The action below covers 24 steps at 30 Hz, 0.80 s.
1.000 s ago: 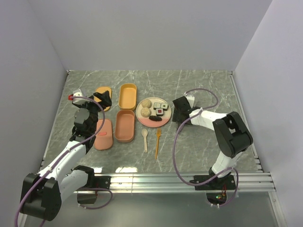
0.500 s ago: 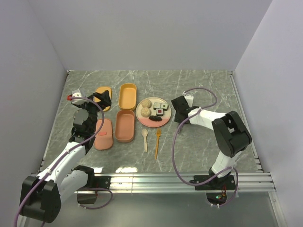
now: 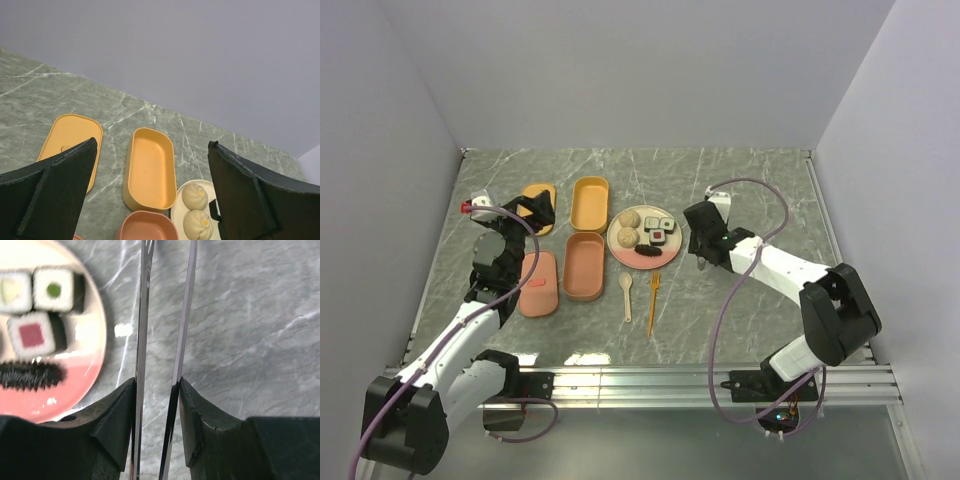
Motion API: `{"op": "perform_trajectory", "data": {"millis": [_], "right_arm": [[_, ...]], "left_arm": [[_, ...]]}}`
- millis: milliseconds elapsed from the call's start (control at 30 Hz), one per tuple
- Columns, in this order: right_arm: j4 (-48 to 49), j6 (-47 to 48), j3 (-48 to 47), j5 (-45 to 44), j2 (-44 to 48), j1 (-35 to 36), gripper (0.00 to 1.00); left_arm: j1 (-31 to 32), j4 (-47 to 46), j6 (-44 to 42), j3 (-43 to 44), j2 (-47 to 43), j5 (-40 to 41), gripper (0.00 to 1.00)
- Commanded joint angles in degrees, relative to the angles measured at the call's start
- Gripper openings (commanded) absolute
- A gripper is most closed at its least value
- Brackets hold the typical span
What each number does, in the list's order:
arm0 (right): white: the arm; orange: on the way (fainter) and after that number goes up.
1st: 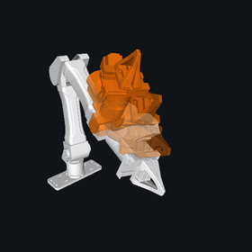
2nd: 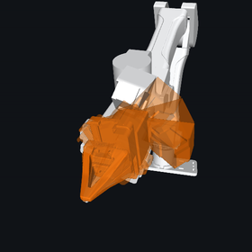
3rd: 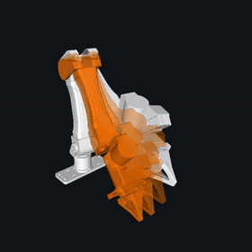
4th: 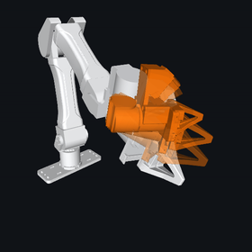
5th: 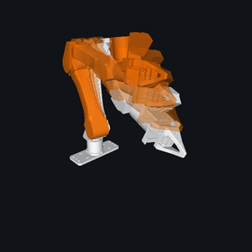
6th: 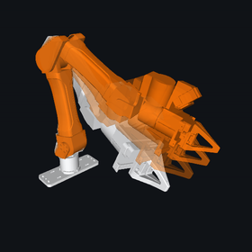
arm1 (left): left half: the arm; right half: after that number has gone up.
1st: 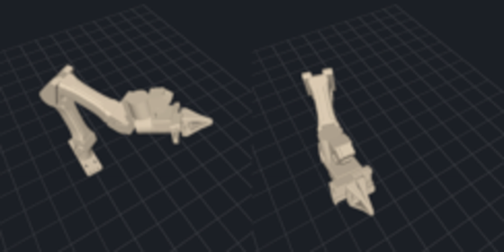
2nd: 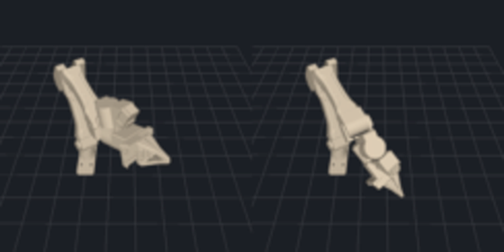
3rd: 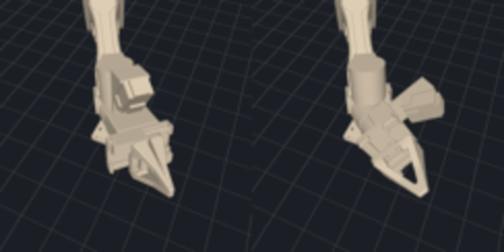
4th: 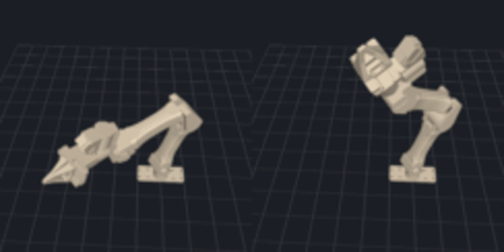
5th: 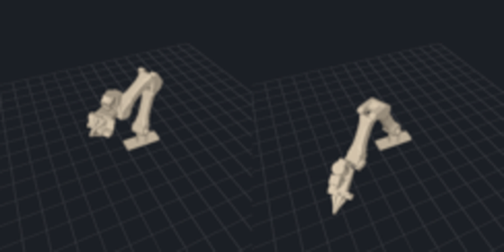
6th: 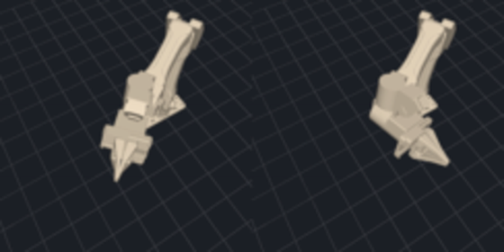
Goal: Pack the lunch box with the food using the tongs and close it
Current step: Grab the clamp with the right arm, then pick up the food using the clamp
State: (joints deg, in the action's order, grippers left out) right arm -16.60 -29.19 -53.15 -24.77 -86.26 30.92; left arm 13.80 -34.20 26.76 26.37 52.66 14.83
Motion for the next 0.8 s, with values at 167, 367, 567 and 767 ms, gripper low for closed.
{"op": "perform_trajectory", "data": {"millis": [167, 367, 567, 767], "right_arm": [[-1.77, 2.38, -1.79, -3.88, 6.35, 5.29, 0.47], [0.24, 4.58, -0.21, -3.44, 14.27, 8.28, 0.47], [7.00, 9.06, 2.60, 6.83, 19.28, 10.30, 0.48], [11.32, 10.73, 2.70, 17.99, 16.48, 10.65, 0.48]], "left_arm": [[0.08, -0.52, -0.13, 0.52, -1.69, -0.59, 0.99], [0.08, -0.26, -0.13, 0.52, -1.77, -0.94, 0.99], [0.08, -0.08, 0.04, 0.35, -2.30, -1.38, 0.99], [0.08, 0.09, 0.04, 0.35, -2.13, -1.65, 0.99]]}}
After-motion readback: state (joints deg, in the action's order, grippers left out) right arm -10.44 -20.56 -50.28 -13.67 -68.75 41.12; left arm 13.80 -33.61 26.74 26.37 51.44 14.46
